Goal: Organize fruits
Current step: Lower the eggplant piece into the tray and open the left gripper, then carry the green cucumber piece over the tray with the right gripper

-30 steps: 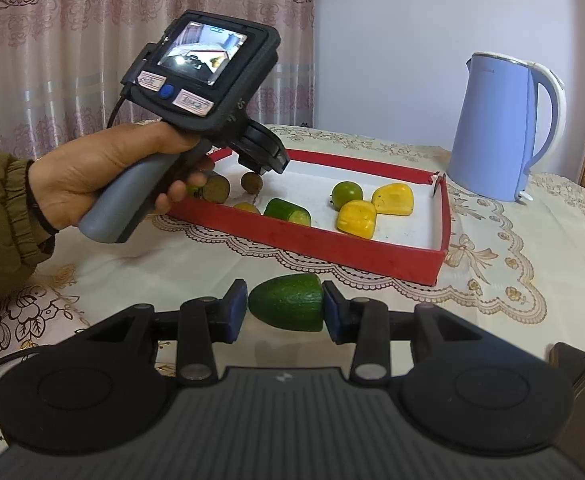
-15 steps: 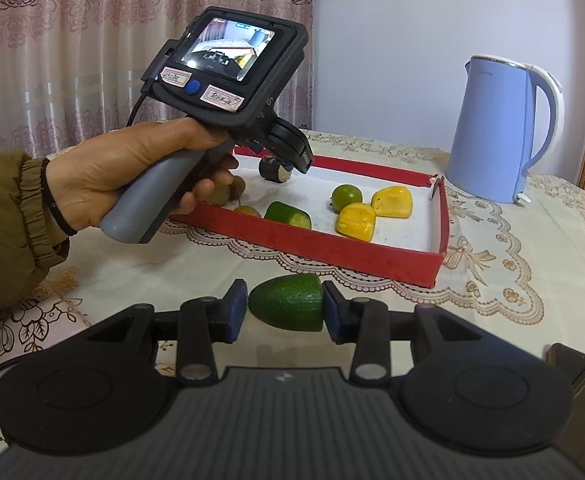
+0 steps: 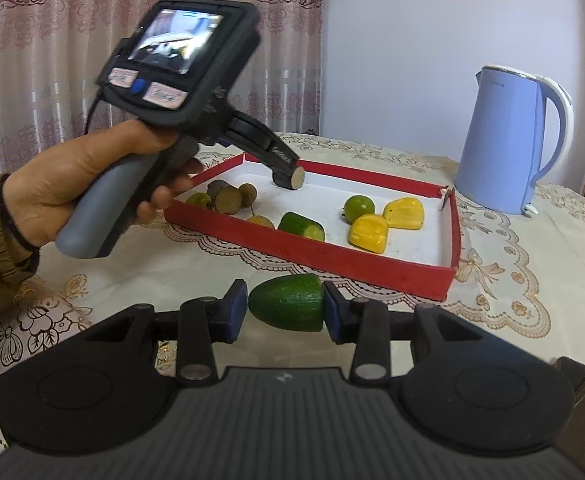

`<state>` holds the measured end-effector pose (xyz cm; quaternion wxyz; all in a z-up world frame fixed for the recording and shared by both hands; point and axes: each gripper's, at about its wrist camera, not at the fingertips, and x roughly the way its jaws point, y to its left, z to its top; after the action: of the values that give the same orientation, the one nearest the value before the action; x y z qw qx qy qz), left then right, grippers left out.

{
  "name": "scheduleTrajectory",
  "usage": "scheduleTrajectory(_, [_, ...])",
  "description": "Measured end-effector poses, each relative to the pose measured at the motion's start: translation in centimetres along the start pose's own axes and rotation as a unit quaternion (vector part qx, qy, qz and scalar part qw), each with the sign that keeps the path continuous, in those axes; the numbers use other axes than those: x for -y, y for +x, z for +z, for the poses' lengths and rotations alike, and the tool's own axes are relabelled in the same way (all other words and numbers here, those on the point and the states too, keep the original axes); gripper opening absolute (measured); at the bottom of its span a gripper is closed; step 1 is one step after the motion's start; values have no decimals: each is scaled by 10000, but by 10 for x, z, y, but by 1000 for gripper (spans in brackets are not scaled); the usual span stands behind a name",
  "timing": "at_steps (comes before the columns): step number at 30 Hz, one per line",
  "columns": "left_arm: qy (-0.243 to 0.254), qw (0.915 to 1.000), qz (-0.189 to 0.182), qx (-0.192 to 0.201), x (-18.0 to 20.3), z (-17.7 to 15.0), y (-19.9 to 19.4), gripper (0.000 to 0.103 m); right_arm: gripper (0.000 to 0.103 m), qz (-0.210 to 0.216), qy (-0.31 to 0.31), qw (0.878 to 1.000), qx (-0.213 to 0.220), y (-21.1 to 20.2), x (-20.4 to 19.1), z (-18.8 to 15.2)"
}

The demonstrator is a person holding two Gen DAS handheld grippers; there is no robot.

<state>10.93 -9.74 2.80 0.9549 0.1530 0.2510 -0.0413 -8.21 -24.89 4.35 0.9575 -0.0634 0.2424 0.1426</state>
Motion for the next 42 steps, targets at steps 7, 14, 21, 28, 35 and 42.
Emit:
scheduleTrajectory(7, [-226, 9996, 138, 76, -20, -10, -16, 79, 38, 12, -74, 9999, 68, 5, -1, 10])
scheduleTrajectory(14, [-421, 9990, 172, 30, -36, -24, -29, 87, 38, -6, -109, 9998, 184, 7, -4, 20])
scheduleTrajectory(21, [-626, 9976, 291, 101, -54, -51, -40, 100, 38, -18, -78, 9993, 370, 16, -1, 36])
scheduleTrajectory(28, [-1190, 9928, 41, -109, -81, -78, -24, 100, 38, -88, 75, 9986, 521, 37, 5, 55])
scheduleTrajectory(35, [-1540, 9877, -187, -211, -96, -86, -18, 100, 38, -375, 151, 9968, 693, 67, 14, 85])
scheduleTrajectory(42, [-1438, 9893, -163, -194, -93, -87, -20, 100, 38, -361, 322, 9948, 892, 87, 19, 86])
